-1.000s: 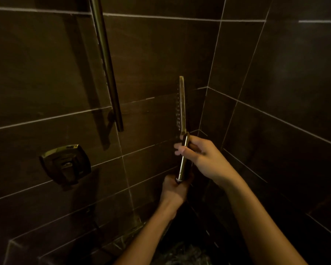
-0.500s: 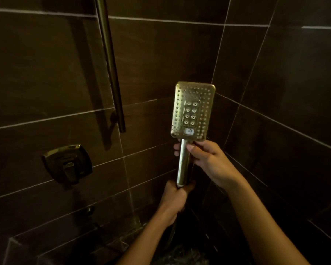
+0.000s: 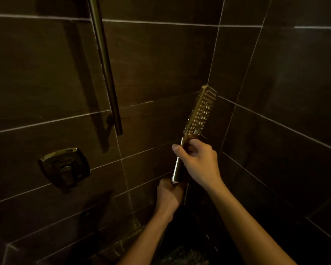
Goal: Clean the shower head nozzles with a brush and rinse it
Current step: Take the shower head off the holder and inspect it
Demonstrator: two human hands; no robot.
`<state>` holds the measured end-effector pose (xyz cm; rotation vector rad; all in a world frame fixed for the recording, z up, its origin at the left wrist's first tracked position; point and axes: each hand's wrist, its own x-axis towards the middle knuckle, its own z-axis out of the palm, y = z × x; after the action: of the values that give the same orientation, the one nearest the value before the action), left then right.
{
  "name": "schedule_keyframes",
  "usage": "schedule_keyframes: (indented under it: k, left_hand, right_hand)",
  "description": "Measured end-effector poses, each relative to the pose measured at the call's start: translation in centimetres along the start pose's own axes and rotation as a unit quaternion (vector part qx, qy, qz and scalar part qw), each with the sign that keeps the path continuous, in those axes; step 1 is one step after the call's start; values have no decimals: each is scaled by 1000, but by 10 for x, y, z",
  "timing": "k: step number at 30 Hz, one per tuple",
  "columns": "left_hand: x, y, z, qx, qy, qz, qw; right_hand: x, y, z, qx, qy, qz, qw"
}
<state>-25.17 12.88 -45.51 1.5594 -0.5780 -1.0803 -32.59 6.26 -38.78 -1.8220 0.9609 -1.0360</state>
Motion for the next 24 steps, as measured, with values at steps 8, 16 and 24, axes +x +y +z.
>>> schedule_keyframes:
  k: [8,16,24]
  left_hand:
    - [6,0,-4,-31,-17,-79,996]
    - [12,8,-4,-8,-47,-71,996]
    - [5,7,2,-32,-47,-66,996]
  right_hand:
    - [8,5,-16,149,-170,98,969]
    - [13,8,-2,306,-70,102,944]
    - [14,0,-5,213,-124,61,967]
